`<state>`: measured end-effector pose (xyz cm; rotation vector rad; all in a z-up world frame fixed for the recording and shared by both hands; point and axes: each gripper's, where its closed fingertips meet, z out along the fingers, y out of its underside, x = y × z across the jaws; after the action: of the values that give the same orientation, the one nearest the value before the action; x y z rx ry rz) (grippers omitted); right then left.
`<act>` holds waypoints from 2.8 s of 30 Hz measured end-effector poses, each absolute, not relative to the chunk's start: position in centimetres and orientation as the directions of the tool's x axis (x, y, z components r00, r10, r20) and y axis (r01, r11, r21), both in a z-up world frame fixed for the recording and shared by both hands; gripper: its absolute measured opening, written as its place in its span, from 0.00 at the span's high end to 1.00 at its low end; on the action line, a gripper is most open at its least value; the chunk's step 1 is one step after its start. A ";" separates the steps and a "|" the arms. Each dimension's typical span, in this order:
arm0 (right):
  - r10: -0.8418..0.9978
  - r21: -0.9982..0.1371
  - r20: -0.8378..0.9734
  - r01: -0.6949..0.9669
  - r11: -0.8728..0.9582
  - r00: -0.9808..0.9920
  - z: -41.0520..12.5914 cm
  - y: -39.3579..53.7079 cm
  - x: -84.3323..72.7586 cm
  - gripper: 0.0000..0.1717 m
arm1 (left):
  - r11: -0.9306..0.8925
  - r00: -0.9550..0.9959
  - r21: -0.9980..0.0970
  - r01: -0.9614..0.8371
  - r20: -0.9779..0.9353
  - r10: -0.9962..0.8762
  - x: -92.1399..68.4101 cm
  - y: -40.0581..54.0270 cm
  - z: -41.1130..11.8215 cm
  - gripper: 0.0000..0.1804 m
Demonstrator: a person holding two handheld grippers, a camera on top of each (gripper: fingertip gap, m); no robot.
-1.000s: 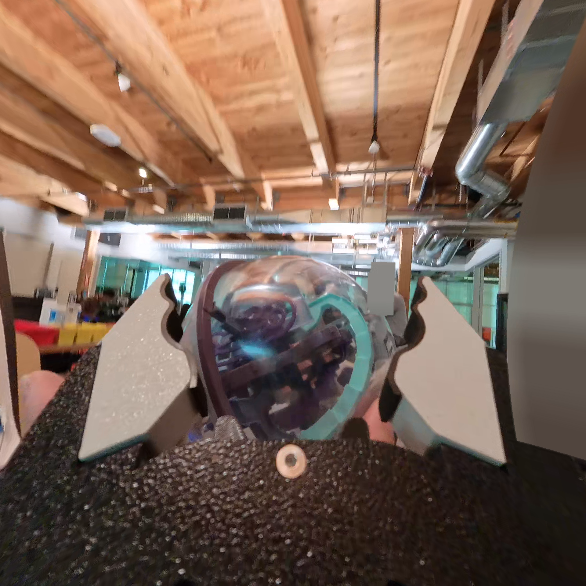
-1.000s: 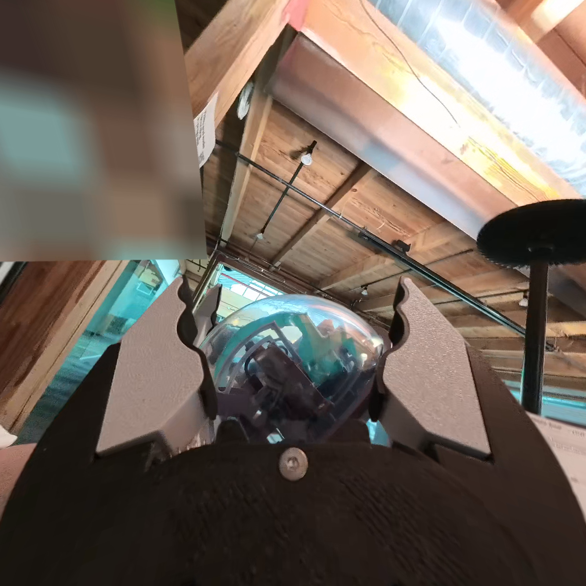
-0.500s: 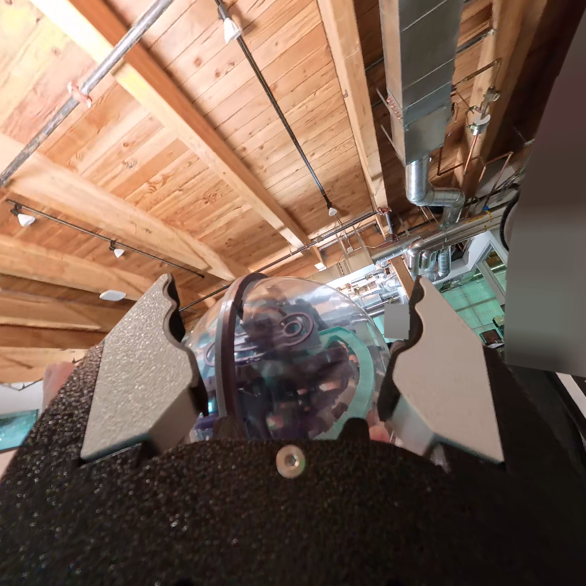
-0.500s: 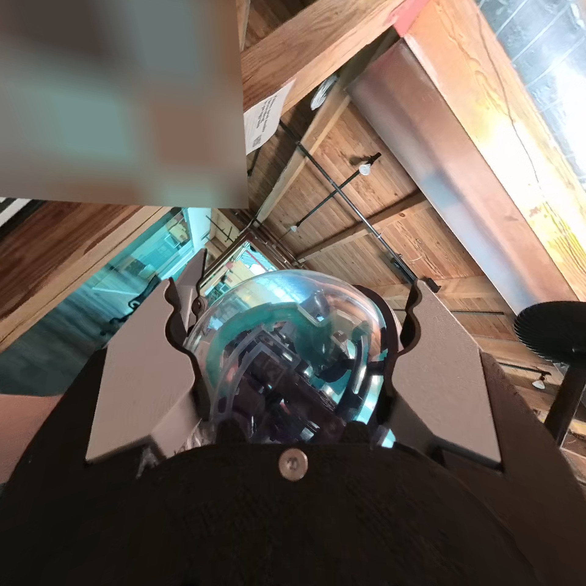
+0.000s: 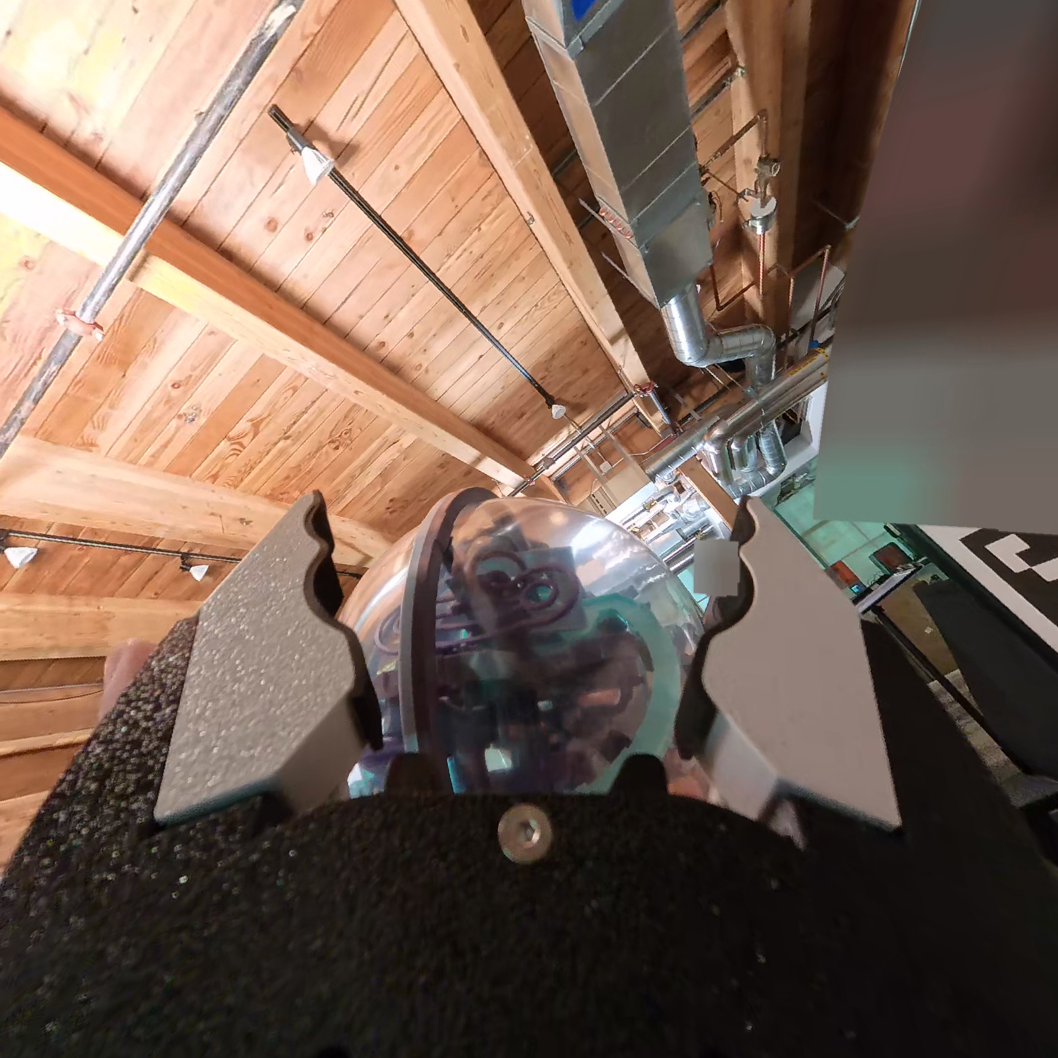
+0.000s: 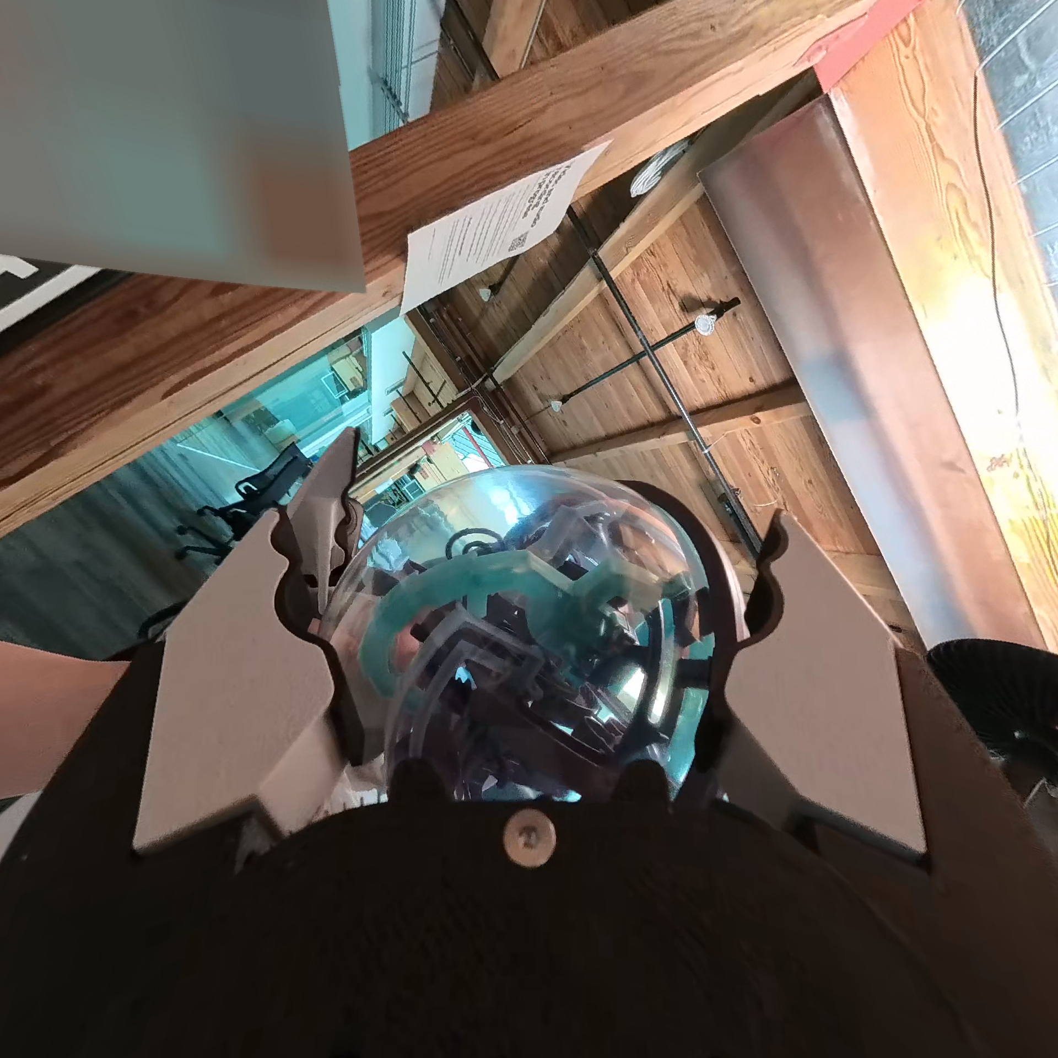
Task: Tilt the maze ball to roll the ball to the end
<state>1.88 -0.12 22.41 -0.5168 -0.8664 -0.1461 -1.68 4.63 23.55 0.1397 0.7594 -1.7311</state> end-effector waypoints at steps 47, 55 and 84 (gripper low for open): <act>0.250 -0.980 -0.188 -0.198 0.018 0.950 0.9 13.6 13.1 0.09 | -0.499 -0.261 -0.865 -0.053 0.495 -0.829 13.2 14.3 0.1 0.13; 0.265 -0.954 -0.278 -0.233 -0.189 0.924 -12.5 13.0 12.4 0.08 | -0.463 -0.239 -0.850 -0.252 0.518 -0.821 13.5 12.6 -12.0 0.13; 0.309 -0.960 -0.256 -0.202 -0.196 0.916 -16.0 13.2 12.9 0.20 | -0.240 -0.514 -0.971 -0.008 0.210 -0.831 10.5 13.6 -11.8 0.39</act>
<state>12.92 13.18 -15.95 -1.7073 -0.0823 0.4613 10.52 13.58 -11.76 -1.0356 1.4273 -1.8149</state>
